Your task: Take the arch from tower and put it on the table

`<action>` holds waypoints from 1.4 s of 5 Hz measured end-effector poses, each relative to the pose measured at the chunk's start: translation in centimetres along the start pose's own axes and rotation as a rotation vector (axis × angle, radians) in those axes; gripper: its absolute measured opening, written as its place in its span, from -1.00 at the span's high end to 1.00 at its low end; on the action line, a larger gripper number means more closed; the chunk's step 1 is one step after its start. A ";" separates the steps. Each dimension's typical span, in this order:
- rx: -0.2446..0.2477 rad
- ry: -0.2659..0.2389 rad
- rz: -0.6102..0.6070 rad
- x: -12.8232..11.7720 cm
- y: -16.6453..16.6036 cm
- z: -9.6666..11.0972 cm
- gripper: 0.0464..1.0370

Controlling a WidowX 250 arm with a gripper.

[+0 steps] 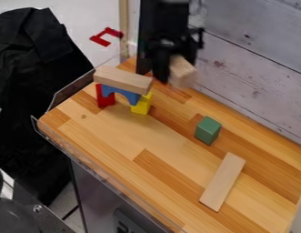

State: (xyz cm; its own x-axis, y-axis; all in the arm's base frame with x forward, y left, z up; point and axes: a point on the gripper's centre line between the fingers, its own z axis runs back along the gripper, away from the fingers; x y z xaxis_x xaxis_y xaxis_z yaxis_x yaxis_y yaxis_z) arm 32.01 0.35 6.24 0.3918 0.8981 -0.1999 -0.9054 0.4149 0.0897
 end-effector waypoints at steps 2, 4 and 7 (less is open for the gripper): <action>0.079 0.022 -0.112 -3.5 0.8 -2.5 -0.16; 0.103 0.069 -0.154 -5.9 1.9 -5.1 -0.16; 0.086 -0.116 -0.410 -4.9 3.0 -7.2 -0.16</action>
State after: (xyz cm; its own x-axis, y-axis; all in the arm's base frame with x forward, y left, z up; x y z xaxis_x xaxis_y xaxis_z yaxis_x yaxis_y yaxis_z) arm 26.22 -3.88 0.42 0.7366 0.6646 -0.1254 -0.6559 0.7472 0.1073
